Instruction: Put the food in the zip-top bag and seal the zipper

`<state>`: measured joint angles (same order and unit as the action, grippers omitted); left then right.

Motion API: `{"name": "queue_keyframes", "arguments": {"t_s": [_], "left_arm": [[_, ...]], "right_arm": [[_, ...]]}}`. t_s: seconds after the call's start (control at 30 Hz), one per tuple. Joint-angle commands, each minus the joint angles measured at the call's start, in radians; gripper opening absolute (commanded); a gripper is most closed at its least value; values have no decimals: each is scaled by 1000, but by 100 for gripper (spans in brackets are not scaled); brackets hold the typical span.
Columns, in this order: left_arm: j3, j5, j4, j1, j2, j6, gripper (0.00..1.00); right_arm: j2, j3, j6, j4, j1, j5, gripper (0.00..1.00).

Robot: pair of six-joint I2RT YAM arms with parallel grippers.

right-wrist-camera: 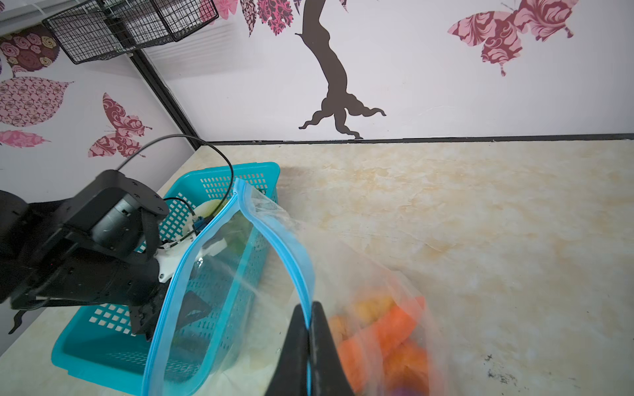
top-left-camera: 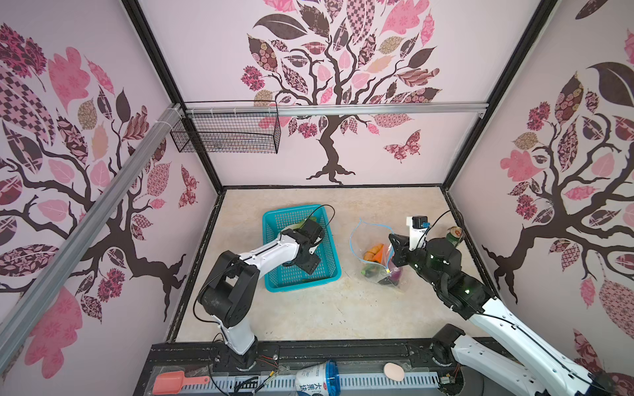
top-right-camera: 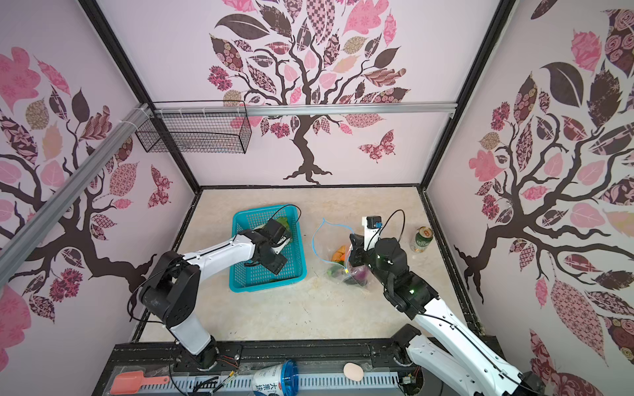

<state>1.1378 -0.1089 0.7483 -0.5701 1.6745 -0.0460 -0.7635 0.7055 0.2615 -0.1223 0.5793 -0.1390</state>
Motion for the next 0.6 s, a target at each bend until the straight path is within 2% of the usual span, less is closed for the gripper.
{"name": "queue_keyframes", "arguments": {"t_s": [0.0, 0.13, 0.27, 0.47, 0.57], "left_arm": [[1, 37, 56, 5, -137, 79, 77], [-31, -65, 67, 47, -250, 139, 78], [-48, -172, 48, 145, -304, 189, 78], [-80, -224, -42, 315, -288, 285, 78], [-84, -206, -71, 385, -237, 335, 76]], "right_arm": [[4, -3, -8, 24, -4, -17, 0], [-6, -1, -6, 28, -5, -8, 0], [-6, 1, -5, 30, -4, -3, 0], [6, 1, -6, 28, -5, -5, 0], [6, 0, -7, 27, -4, -3, 0]]}}
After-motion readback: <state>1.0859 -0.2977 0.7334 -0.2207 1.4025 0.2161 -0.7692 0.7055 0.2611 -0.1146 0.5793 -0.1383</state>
